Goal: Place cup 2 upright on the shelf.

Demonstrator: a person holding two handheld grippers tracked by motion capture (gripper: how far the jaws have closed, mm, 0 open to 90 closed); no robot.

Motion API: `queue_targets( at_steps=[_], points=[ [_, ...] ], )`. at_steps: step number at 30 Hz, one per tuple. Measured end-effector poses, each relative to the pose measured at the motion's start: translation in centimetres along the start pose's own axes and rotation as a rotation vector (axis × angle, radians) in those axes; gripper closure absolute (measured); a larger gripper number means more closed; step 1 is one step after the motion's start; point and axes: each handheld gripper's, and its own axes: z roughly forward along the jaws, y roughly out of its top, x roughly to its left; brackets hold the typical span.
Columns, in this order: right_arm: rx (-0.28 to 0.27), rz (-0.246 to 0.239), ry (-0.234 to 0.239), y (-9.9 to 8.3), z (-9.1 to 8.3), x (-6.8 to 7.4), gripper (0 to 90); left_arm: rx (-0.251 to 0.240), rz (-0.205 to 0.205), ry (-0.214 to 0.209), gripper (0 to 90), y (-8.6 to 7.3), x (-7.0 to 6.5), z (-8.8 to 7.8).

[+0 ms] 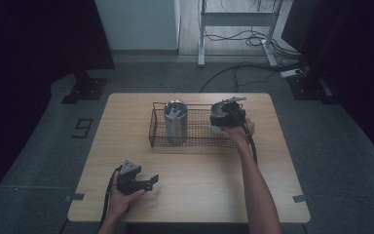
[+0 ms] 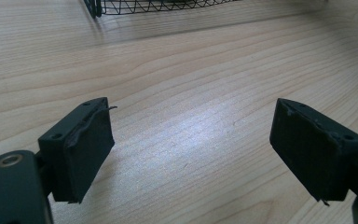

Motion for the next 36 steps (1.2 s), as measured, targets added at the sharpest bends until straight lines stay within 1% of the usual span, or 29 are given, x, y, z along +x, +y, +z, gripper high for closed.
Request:
queue_targets(
  at_steps=[6, 9, 13, 15, 24, 25, 28, 30, 34, 36],
  points=[
    [0.028, -0.008, -0.006, -0.4, 0.6, 0.1, 7.7, 0.001, 0.001, 0.001, 13.5, 0.0, 0.0, 0.0],
    [0.029, -0.009, -0.004, -0.5, 0.8, 0.2, 7.7, 0.004, 0.0, 0.001, 13.5, 0.0, -0.1, 0.1],
    [0.047, -0.013, -0.008, -0.9, 1.1, 0.2, 7.7, 0.007, 0.0, -0.001, 13.5, 0.0, -0.1, 0.1],
    [0.056, -0.006, -0.008, -1.1, 1.3, 0.2, 7.7, 0.007, 0.0, -0.001, 13.5, -0.1, -0.1, 0.1],
    [0.074, -0.002, -0.02, -1.5, 1.6, 0.0, 7.7, 0.013, 0.002, -0.003, 13.5, -0.1, -0.2, 0.2],
    [0.076, -0.003, -0.024, -1.6, 1.7, 0.0, 7.7, 0.013, 0.002, -0.003, 13.5, -0.1, -0.2, 0.2],
    [0.101, -0.037, -0.057, -1.6, 1.9, 0.3, 7.6, 0.015, 0.001, -0.002, 13.5, -0.1, -0.2, 0.2],
    [0.106, -0.048, -0.064, -1.6, 1.9, 0.4, 7.5, 0.012, 0.0, -0.003, 13.5, -0.1, -0.2, 0.2],
    [0.133, -0.051, -0.066, -1.6, 1.8, 0.4, 7.2, 0.012, 0.001, -0.005, 13.5, -0.1, -0.2, 0.2],
    [0.145, -0.056, -0.079, -1.6, 1.8, 0.4, 5.9, 0.011, 0.001, -0.004, 13.5, -0.1, -0.2, 0.2]
  ],
)
